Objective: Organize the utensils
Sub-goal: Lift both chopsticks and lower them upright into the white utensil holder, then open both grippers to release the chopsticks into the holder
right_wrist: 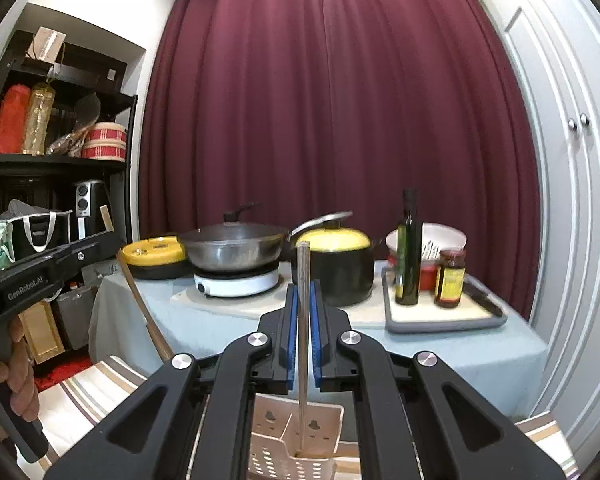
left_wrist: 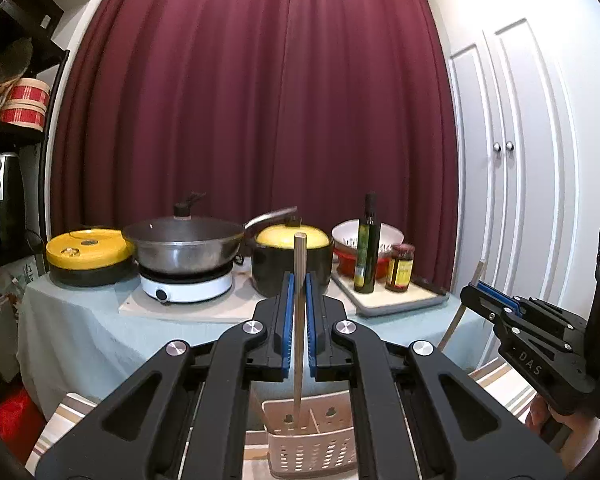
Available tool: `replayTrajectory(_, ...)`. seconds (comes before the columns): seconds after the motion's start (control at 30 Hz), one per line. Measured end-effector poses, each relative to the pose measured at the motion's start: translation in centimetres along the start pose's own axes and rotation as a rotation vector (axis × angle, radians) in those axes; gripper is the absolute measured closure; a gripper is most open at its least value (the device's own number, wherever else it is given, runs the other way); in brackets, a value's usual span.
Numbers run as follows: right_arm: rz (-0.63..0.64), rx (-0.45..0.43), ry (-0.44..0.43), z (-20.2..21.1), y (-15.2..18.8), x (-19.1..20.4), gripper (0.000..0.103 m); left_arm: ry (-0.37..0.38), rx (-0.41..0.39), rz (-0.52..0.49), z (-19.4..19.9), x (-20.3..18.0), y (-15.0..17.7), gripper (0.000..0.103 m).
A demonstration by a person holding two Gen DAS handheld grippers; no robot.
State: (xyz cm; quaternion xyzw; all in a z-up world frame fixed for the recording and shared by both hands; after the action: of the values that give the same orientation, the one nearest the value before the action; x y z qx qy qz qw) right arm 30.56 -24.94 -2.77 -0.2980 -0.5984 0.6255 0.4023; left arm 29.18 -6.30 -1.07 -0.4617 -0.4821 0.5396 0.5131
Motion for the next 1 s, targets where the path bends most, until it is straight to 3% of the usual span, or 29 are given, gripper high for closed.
replayTrajectory(0.53,-0.079,0.103,-0.006,-3.0,5.5,-1.8,0.095,0.011,0.106,-0.003,-4.6,0.2,5.9,0.095)
replayTrajectory(0.7,-0.081,0.098,0.0,-2.4,5.8,-1.6,0.076,0.012,0.106,-0.01,-4.2,0.6,6.3,0.073)
replayTrajectory(1.0,-0.052,0.05,0.034,0.8,4.4,-0.9,0.056,0.002,0.098,-0.038,-1.7,1.4,6.6,0.059)
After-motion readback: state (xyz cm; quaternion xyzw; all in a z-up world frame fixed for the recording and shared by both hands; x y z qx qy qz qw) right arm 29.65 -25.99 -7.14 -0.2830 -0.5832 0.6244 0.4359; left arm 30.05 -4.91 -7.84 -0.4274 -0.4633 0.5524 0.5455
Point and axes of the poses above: each gripper's, at about its wrist camera, not at the fingertips, and z roughly against the way its jaws point, x to its left, y to its underside, the point moved 7 cm from there along -z, roughly the way its jaws point, and after that the axes turned 13 degrees about -y, right-handed, at the moved point
